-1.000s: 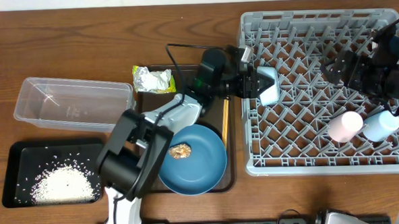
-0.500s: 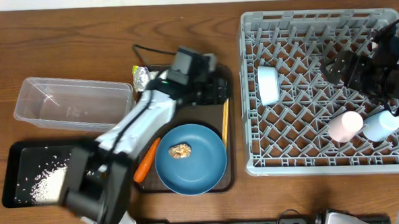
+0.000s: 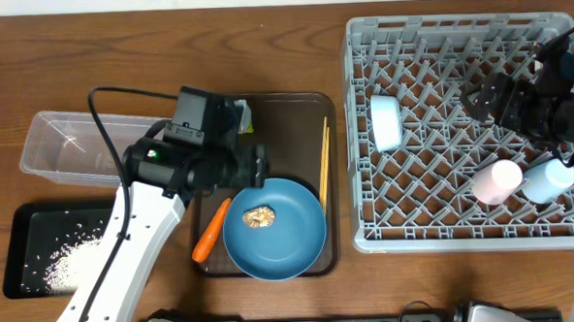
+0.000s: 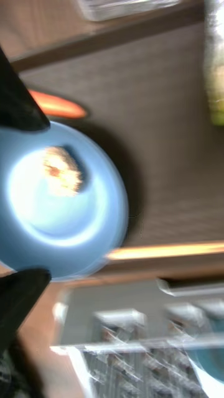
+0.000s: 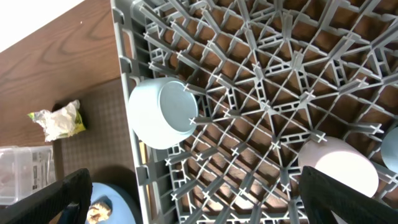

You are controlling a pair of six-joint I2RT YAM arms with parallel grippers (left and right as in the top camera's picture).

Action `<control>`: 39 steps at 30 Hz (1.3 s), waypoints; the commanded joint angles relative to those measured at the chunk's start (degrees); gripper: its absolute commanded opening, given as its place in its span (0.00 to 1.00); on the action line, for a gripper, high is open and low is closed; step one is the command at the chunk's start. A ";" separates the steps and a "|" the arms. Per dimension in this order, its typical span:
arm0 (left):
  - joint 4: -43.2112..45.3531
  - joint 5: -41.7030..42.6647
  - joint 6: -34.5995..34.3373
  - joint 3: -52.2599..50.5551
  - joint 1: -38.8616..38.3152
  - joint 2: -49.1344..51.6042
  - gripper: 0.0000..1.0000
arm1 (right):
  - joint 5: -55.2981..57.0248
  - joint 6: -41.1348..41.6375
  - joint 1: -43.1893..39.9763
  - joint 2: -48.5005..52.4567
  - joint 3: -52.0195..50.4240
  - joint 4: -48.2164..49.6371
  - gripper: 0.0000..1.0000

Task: Sort waste into correct bins and load items into the dishwasher rack
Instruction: 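Reach the left gripper to the blue plate rim and grasp it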

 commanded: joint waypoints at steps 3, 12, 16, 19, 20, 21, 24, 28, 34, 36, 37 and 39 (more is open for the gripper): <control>-1.79 -1.11 3.61 -3.56 -4.33 2.56 0.56 | 0.15 -0.04 0.85 -0.26 -0.02 0.22 0.99; 9.84 -1.11 -5.18 -5.14 -18.08 12.02 0.47 | 0.13 -0.02 0.85 -0.26 -0.02 0.59 0.99; 9.77 0.57 -11.32 -5.14 -21.75 17.25 0.45 | 0.15 -0.04 0.85 -0.26 -0.02 -0.17 0.99; 10.58 0.85 -11.37 -5.14 -25.27 20.50 0.43 | 0.13 -0.02 0.85 -0.26 -0.04 -0.15 0.99; 10.69 0.83 -11.37 -5.14 -26.49 21.33 0.43 | 0.13 -0.02 0.85 -0.26 -0.02 -0.17 0.99; 10.78 0.76 -11.39 -5.14 -27.43 21.90 0.42 | 0.13 -0.02 0.85 -0.26 -0.04 -0.20 0.99; 11.06 -2.08 -12.72 -5.14 -29.99 22.58 0.41 | 0.13 -0.02 0.85 -0.26 -0.04 -0.22 0.99; 10.64 -4.04 -13.75 -5.16 -31.04 22.58 0.41 | 0.13 -0.02 0.85 -0.26 -0.04 -0.37 0.99; 11.43 -7.02 -13.84 -5.16 -30.67 23.19 0.42 | -0.11 -0.02 0.85 -0.26 -0.04 -0.42 0.99; 12.09 -8.31 -14.23 -5.16 -30.40 23.21 0.42 | -0.11 0.00 0.85 -0.26 -0.04 -0.50 0.99; 13.05 -8.92 -14.19 -5.16 -30.36 23.21 0.42 | -0.11 -0.02 0.85 -0.26 -0.04 -0.61 0.99; 15.23 -10.23 -14.19 -5.16 -30.18 23.21 0.41 | -0.09 -0.02 0.85 -0.26 -0.04 -0.66 0.99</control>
